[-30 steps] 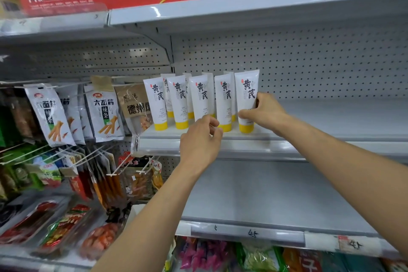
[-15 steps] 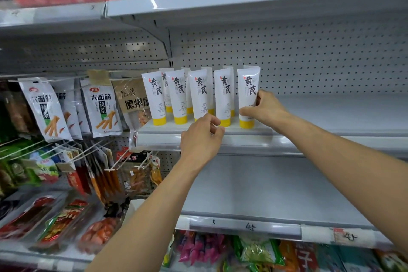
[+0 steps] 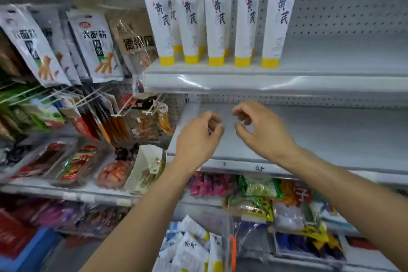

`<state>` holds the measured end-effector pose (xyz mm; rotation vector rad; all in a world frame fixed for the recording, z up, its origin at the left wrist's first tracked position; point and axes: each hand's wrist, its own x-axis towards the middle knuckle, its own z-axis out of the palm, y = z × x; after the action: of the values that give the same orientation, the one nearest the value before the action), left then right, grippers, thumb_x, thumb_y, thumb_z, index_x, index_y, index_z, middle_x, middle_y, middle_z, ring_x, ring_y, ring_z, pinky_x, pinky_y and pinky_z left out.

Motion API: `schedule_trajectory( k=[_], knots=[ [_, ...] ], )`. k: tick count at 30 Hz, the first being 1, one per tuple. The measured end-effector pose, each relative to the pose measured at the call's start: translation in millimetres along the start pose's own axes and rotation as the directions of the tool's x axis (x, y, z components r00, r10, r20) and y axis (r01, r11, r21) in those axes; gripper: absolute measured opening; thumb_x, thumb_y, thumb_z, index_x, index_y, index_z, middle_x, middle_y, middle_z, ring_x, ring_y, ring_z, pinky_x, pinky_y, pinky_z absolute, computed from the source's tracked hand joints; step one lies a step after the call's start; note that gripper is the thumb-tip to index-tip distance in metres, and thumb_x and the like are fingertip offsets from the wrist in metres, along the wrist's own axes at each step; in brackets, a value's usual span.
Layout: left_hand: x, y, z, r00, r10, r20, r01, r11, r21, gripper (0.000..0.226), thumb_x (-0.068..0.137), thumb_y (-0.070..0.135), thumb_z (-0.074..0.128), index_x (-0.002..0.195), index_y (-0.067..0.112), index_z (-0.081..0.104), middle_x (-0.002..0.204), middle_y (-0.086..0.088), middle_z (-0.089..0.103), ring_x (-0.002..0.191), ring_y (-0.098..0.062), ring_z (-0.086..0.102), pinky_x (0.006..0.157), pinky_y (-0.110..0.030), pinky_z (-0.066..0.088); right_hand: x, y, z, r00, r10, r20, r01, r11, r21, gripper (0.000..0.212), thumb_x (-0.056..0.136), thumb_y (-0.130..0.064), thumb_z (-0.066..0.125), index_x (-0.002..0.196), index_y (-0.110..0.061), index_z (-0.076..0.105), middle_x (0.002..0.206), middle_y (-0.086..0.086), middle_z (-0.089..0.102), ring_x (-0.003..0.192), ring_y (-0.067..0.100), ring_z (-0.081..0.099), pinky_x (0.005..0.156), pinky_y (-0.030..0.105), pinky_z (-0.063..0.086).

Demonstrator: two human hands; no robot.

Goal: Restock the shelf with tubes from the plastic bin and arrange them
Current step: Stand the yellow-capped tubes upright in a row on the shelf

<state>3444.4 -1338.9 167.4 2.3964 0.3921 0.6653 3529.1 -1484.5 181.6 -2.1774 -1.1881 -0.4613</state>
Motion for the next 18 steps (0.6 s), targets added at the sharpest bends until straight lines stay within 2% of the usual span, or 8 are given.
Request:
schedule_trajectory(
  k=[2,5,8,11,13,15,18],
  knots=[
    [-12,-24,3,0.996,-0.066,0.06,0.066,0.998,-0.01,0.011,0.09,0.033,0.06,0.097,0.025,0.061,0.073,0.013,0.057,0.073,-0.013,0.058,0.073,-0.035,0.052,-14,-4,26,0.989,0.071,0.132,-0.073,0.997,0.013,0.022,0.086,-0.023,0.062,0.108,-0.024,0.058,0.098,-0.012,0.058,0.085,0.008,0.053,0.073,0.033,0.048],
    [-29,-72,10,0.969,-0.2,0.146,0.204,0.979,-0.015,0.011,0.09,0.03,0.062,0.096,0.022,0.063,0.069,0.013,0.057,0.075,-0.016,0.061,0.073,-0.032,0.05,-31,-4,71,0.943,0.133,0.304,-0.155,0.987,0.048,0.022,0.085,-0.021,0.062,0.107,-0.022,0.059,0.099,-0.008,0.06,0.087,0.012,0.057,0.075,0.034,0.049],
    [-52,-139,27,0.9,-0.37,0.23,0.384,0.923,-0.019,0.004,0.09,0.025,0.062,0.09,0.021,0.062,0.073,0.01,0.058,0.078,-0.02,0.063,0.075,-0.032,0.05,-51,4,131,0.852,0.184,0.49,-0.249,0.966,0.07,0.02,0.085,-0.02,0.063,0.105,-0.02,0.062,0.089,-0.01,0.057,0.083,0.014,0.058,0.074,0.036,0.052],
    [-86,-215,52,0.768,-0.563,0.305,0.593,0.805,-0.009,0.012,0.086,0.026,0.065,0.077,0.027,0.058,0.079,-0.003,0.066,0.085,-0.03,0.067,0.078,-0.038,0.054,-81,22,199,0.706,0.226,0.671,-0.361,0.93,0.067,0.013,0.085,-0.019,0.064,0.098,-0.018,0.064,0.085,-0.009,0.059,0.082,0.014,0.062,0.078,0.036,0.053],
    [-113,-257,70,0.665,-0.657,0.355,0.694,0.72,0.033,0.006,0.086,0.023,0.063,0.081,0.021,0.062,0.087,-0.012,0.07,0.088,-0.033,0.068,0.079,-0.041,0.056,-107,34,244,0.59,0.265,0.763,-0.447,0.894,0.035,0.007,0.085,-0.016,0.062,0.091,-0.019,0.061,0.085,-0.004,0.06,0.086,0.018,0.062,0.078,0.033,0.051],
    [-139,-289,91,0.58,-0.714,0.391,0.757,0.65,0.066,0.006,0.09,0.018,0.059,0.089,0.017,0.064,0.096,-0.014,0.071,0.092,-0.032,0.068,0.083,-0.04,0.056,-136,46,287,0.477,0.308,0.823,-0.513,0.858,-0.025,0.004,0.084,-0.016,0.063,0.086,-0.017,0.06,0.087,0.003,0.062,0.088,0.023,0.063,0.077,0.033,0.049],
    [-170,-329,128,0.455,-0.756,0.471,0.817,0.565,0.118,0.008,0.09,0.017,0.059,0.092,0.015,0.066,0.101,-0.014,0.071,0.097,-0.033,0.068,0.086,-0.042,0.056,-177,56,341,0.327,0.345,0.88,-0.567,0.816,-0.11,0.011,0.084,-0.017,0.066,0.09,-0.011,0.06,0.092,0.008,0.062,0.096,0.028,0.062,0.078,0.032,0.047]
  ],
)
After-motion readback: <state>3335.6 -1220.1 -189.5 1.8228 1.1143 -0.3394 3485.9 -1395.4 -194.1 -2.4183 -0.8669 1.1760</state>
